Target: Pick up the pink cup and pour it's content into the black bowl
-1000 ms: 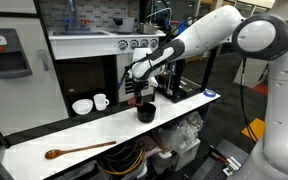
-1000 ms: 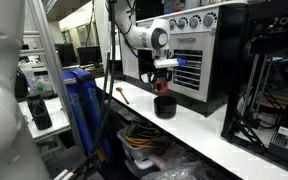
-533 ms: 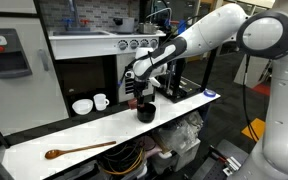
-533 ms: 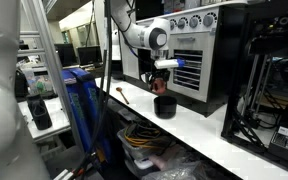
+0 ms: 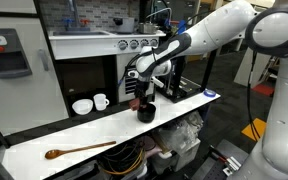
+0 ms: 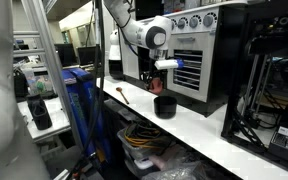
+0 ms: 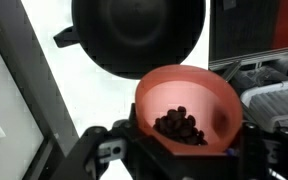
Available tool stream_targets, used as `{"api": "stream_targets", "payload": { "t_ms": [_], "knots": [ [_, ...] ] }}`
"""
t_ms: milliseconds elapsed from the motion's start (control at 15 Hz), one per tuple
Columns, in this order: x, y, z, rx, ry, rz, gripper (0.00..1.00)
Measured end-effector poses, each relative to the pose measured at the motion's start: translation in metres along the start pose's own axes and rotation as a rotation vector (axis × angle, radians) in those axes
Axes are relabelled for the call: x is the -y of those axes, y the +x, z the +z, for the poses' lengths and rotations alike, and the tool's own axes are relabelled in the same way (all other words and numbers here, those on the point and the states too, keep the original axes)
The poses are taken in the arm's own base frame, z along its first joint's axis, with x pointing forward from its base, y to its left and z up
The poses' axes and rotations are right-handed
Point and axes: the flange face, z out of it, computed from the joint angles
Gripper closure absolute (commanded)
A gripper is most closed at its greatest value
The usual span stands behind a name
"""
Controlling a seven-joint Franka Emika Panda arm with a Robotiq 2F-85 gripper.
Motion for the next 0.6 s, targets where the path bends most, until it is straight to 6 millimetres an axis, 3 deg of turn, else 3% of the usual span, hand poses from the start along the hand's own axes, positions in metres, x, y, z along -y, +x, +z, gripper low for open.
{"api": "stream_targets", "payload": {
  "t_ms": [600],
  "knots": [
    [0.006, -0.025, -0.001, -0.082, 0.027, -0.034, 0.52]
  ]
}}
